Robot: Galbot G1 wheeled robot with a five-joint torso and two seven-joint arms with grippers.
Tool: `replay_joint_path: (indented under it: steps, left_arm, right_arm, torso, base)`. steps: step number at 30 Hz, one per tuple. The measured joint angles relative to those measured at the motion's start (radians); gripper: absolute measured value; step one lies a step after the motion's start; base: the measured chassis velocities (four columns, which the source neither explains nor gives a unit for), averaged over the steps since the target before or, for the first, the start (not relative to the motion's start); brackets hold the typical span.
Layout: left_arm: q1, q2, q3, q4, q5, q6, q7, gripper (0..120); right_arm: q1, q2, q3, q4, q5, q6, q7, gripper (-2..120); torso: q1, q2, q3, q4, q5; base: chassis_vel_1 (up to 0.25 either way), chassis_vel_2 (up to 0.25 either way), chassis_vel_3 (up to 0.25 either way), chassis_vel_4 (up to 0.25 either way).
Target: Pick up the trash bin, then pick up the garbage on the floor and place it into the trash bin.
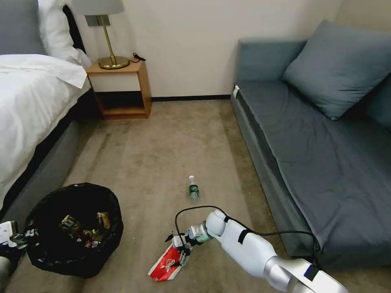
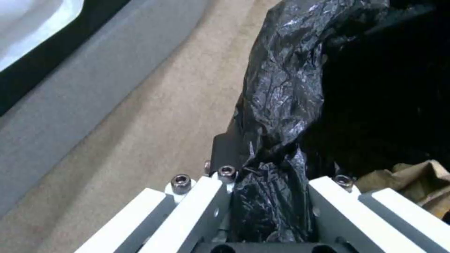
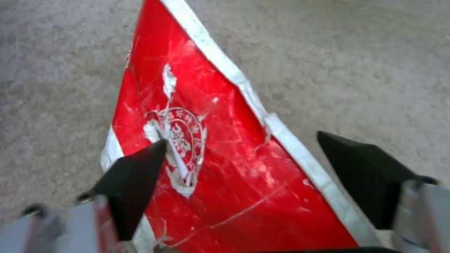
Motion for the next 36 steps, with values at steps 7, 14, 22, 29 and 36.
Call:
replay_joint_path:
  steps: [7,14,22,29,36]
  left_arm:
    - [0.001,-0.003,0.001,0.001,0.0,0.0,0.0,3]
    - [0.006,0.0,-0.004,0.004,0.0,0.0,0.001,3]
    - [0.004,-0.01,0.001,0.002,0.0,0.0,0.001,3]
    - [0.006,-0.011,0.0,0.003,0.0,0.0,0.001,3]
    - [0.008,-0.017,0.007,-0.007,0.0,0.0,0.0,3]
  right_arm:
    - [0.006,0.004,-0.001,-0.01,-0.012,0.009,-0.007,59]
    - [0.002,0.002,0.018,-0.026,-0.034,0.029,-0.006,30]
    - [-0.025,-0.041,0.035,0.06,-0.003,0.026,-0.005,0]
    - [-0.059,-0.123,0.06,0.214,0.136,-0.036,0.026,0]
    - [-0.149,-0.276,0.077,0.542,0.531,-0.215,0.251,0]
  torso:
    - [0.0,0.0,0.0,0.0,0.0]
    - [0.0,0.0,0.0,0.0,0.0002]
    - [0.0,0.0,0.0,0.0,0.0002]
    - [0.0,0.0,0.0,0.0001,0.0002]
    - [0.0,0.0,0.0,-0.0002,0.0005]
  base:
    - [0.0,0.0,0.0,0.0]
    - [0.0,0.0,0.0,0.0]
    - [0.0,0.0,0.0,0.0]
    - [0.0,0.0,0.0,0.0]
    - [0.0,0.0,0.0,0.0]
